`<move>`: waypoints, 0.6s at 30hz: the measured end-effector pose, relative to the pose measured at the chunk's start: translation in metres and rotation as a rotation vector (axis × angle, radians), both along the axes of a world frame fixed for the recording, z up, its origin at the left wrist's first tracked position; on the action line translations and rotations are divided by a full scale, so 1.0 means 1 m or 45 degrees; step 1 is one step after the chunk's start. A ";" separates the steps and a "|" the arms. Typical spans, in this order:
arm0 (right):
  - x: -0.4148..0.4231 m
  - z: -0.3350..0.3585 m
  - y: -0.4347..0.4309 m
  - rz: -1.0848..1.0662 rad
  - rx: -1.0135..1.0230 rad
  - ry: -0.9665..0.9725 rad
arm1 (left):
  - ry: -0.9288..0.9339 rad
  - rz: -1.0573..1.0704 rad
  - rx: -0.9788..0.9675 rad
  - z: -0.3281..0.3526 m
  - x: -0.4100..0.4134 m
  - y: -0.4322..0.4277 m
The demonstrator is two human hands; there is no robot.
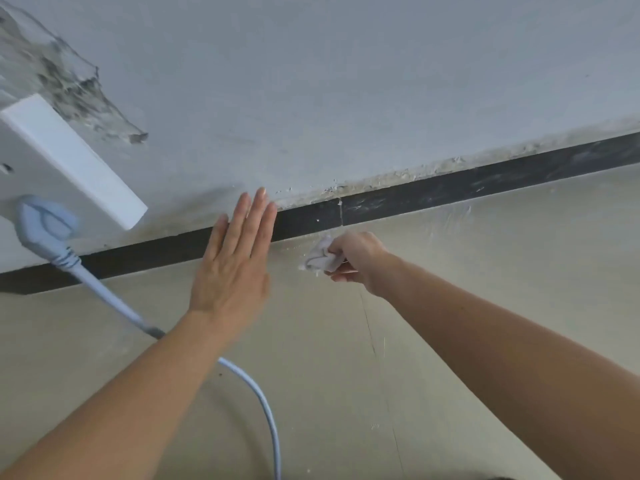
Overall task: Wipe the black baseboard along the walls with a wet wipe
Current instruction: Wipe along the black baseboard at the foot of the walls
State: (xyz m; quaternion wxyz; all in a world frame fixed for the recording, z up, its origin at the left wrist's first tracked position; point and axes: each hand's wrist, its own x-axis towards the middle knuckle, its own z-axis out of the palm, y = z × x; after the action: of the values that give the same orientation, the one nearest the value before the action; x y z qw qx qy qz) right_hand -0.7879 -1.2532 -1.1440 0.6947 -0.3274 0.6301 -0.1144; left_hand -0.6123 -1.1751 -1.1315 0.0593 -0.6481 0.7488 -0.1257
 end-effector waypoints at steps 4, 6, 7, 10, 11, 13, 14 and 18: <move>0.027 -0.008 0.009 -0.005 0.076 -0.061 | -0.025 0.029 -0.155 0.015 0.008 -0.027; 0.034 -0.013 0.010 -0.085 0.151 -0.149 | -0.058 0.015 -0.173 0.011 0.009 -0.029; 0.037 -0.016 0.010 -0.123 0.180 -0.196 | -0.076 0.006 -0.188 0.008 0.010 -0.029; 0.047 -0.022 0.011 -0.290 0.266 -0.351 | -0.105 -0.001 -0.225 0.004 0.012 -0.032; 0.050 -0.022 0.010 -0.344 0.282 -0.414 | -0.115 0.003 -0.239 0.003 0.013 -0.032; 0.058 -0.022 0.005 -0.392 0.292 -0.501 | -0.149 0.002 -0.270 0.000 0.014 -0.032; 0.062 -0.022 0.001 -0.422 0.297 -0.523 | -0.167 -0.002 -0.289 -0.002 0.014 -0.032; 0.064 -0.019 -0.009 -0.641 0.329 -0.558 | -0.173 0.009 -0.341 -0.006 0.007 -0.033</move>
State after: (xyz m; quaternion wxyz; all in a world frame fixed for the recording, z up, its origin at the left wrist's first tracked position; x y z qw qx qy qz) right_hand -0.7242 -1.2626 -1.1630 0.7992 -0.0391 0.5361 -0.2689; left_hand -0.6051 -1.2085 -1.1372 0.0233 -0.6427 0.7173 -0.2681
